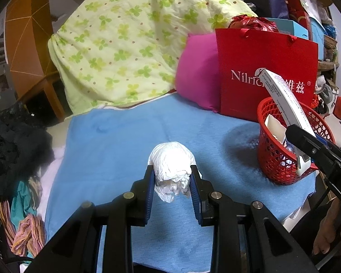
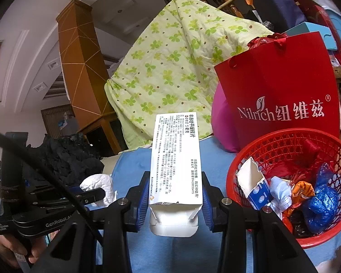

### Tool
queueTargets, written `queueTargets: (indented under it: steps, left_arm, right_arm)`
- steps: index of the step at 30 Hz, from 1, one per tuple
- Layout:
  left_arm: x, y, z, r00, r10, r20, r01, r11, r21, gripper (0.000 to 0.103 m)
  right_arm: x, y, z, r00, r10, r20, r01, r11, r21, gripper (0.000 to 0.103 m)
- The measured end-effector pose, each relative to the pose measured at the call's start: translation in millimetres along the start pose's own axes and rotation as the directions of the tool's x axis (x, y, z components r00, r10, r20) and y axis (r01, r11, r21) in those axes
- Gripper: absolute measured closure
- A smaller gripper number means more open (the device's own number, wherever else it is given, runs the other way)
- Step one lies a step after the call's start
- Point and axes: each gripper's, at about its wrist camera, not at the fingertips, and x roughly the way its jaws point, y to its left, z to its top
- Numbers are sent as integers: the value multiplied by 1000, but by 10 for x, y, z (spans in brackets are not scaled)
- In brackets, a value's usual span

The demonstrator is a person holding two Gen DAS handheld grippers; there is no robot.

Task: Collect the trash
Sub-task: 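Carry the box and tissue toward the red mesh basket with both grippers, then bring the held box and tissue closer to the basket rim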

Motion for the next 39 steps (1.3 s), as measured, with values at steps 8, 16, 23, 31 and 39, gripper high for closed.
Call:
queueTargets:
  steps: [8,16,23,31,39]
  left_arm:
    - [6,-72,13,1000,-5,-2,5,1000,14,72]
    - [22,-143,32,1000,-14,-4,14,999,30,72]
    - [33,-222,43,1000,-20,-6,20,999,44,72]
    - [52,-310,61,1000,-25,-10,25,998,59,72]
    - [69,-387,73,999,-35,-14,36,997,73,72]
  right_arm:
    - [-74,-31,-17,1000,-8,8,8,1000,7,61]
    - [-144,-53,-15,1000,-17,14,16,1000,13,61]
    - [-189,-82,-7,1000,-19,22,18,1000,25,61]
    - [-227,-115,4,999,-24,29,23,999,34,61]
    - [-262,-148,10,999,-30,34,29,999,41,61]
